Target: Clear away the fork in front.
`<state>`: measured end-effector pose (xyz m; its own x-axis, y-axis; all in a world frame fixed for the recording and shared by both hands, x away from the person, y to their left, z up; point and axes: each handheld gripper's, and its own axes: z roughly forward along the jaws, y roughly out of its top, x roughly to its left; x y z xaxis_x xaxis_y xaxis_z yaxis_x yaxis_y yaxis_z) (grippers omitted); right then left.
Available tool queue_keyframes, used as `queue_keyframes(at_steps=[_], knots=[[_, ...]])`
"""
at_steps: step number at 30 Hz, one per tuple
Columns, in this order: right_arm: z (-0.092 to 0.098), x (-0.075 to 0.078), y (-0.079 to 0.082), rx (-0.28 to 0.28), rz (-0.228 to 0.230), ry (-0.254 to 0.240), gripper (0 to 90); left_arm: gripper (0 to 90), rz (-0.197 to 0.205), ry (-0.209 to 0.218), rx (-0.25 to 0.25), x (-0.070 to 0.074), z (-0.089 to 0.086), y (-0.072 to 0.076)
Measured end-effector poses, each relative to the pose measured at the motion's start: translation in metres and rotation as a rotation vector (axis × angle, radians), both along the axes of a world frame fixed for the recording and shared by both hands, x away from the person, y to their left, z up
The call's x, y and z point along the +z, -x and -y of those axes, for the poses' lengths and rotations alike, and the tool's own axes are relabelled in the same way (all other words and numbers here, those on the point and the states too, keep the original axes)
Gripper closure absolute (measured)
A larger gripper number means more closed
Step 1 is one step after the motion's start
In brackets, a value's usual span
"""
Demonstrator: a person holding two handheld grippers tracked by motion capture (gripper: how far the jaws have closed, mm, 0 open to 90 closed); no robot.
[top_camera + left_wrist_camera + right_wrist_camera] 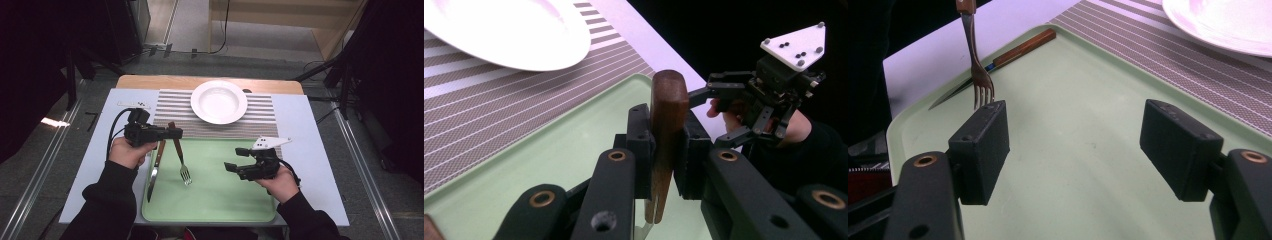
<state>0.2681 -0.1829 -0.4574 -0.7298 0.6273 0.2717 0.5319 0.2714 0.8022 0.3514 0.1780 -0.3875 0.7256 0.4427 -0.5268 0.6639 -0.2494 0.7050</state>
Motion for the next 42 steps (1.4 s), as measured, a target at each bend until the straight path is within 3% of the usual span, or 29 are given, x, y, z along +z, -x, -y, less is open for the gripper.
queue_keyframes(at_steps=[4, 15, 17, 19, 32, 37, 42], knots=[[0.007, 0.0, 0.004, -0.017, -0.003, -0.007, 26.8, 79.4, 0.024, -0.003, -0.008, 0.003, -0.004, 0.005], [0.023, -0.002, 0.018, -0.043, -0.009, -0.005, 26.8, 79.4, 0.01, -0.032, 0.001, 0.004, -0.015, 0.011], [0.027, -0.003, 0.02, -0.049, -0.007, -0.002, 26.8, 79.4, 0.022, -0.027, -0.008, 0.005, -0.018, 0.012], [0.032, -0.003, 0.022, -0.057, -0.004, 0.0, 26.8, 79.4, 0.013, -0.017, -0.013, 0.006, -0.02, 0.013], [0.054, -0.007, 0.04, -0.103, -0.004, 0.003, 26.8, 79.4, -0.021, -0.065, -0.008, 0.003, -0.04, 0.019], [0.059, -0.008, 0.045, -0.113, -0.01, 0.009, 26.8, 79.4, -0.064, -0.089, -0.025, -0.003, -0.041, 0.016], [0.059, -0.01, 0.047, -0.112, -0.017, 0.015, 26.8, 79.4, -0.06, -0.115, -0.008, -0.01, -0.036, 0.011]])
